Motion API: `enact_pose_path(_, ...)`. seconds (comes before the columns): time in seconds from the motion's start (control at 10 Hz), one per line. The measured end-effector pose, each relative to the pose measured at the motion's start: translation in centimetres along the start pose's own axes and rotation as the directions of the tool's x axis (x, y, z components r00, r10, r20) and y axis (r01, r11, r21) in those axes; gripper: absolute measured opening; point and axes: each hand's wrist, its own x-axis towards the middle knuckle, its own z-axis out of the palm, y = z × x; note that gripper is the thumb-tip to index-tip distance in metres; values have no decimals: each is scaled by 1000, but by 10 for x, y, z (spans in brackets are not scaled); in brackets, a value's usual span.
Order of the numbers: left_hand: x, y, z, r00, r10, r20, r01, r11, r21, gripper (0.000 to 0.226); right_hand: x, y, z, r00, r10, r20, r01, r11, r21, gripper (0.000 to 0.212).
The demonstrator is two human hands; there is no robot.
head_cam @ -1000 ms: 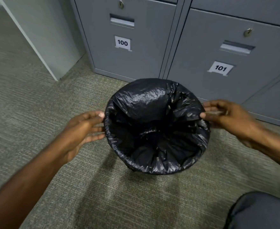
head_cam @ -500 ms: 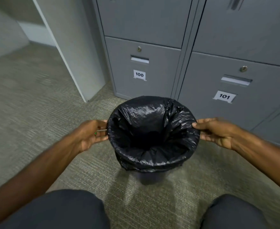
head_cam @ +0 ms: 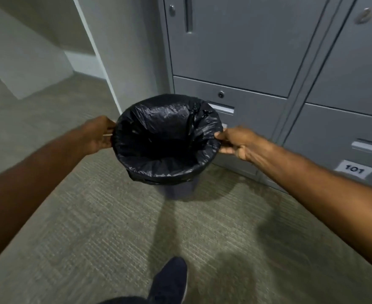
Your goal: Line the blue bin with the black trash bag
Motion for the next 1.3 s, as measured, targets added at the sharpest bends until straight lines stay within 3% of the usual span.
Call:
enact_pose_path(0.2, 102, 3, -20, 998, -4, -66, 4, 1000, -5, 15, 98, 8, 62, 997, -5, -74, 7, 1000, 23, 17)
enact_pose_path(0.4, 179, -26, -22, 996, -42, -72, 45, 999, 31, 28, 157, 44, 91, 995, 44, -87, -40, 998, 47, 13)
enact_pose_path(0.6, 208, -50, -10, 994, 58, -88, -58, 998, 0, 30, 179, 55, 92, 999, -1, -48, 5, 997, 77, 19)
enact_pose_path(0.7, 198, -71, -8, 963, 248, -108, -203, 926, 318, 68, 174, 58, 91, 999, -23, -43, 23, 1000, 4, 41)
enact_pose_path(0.8, 159, -99, -3, 765, 644, -29, -444, 560, 699, 65, 152, 64, 91, 972, -232, -27, 214, 932, -293, 49)
enact_pose_path(0.9, 120, -125, 5, 601, 771, 212, -598, 256, 760, 63, 126, 81, 91, 777, -599, 191, 500, 403, -767, 62)
enact_pose_path(1.0, 95, -153, 11, 562, 716, 413, -635, 55, 770, 69, 105, 104, 90, 653, -561, 509, 560, -96, -823, 78)
enact_pose_path(1.1, 81, -179, 13, 616, 644, 453, -592, -1, 806, 72, 94, 126, 92, 729, -374, 574, 539, -204, -817, 78)
enact_pose_path(1.2, 73, -182, 14, 633, 645, 429, -569, 12, 822, 74, 88, 129, 96, 751, -364, 552, 527, -174, -832, 72)
enact_pose_path(1.3, 69, -174, 15, 604, 671, 429, -572, -10, 820, 71, 85, 119, 98, 743, -402, 535, 510, -179, -841, 70)
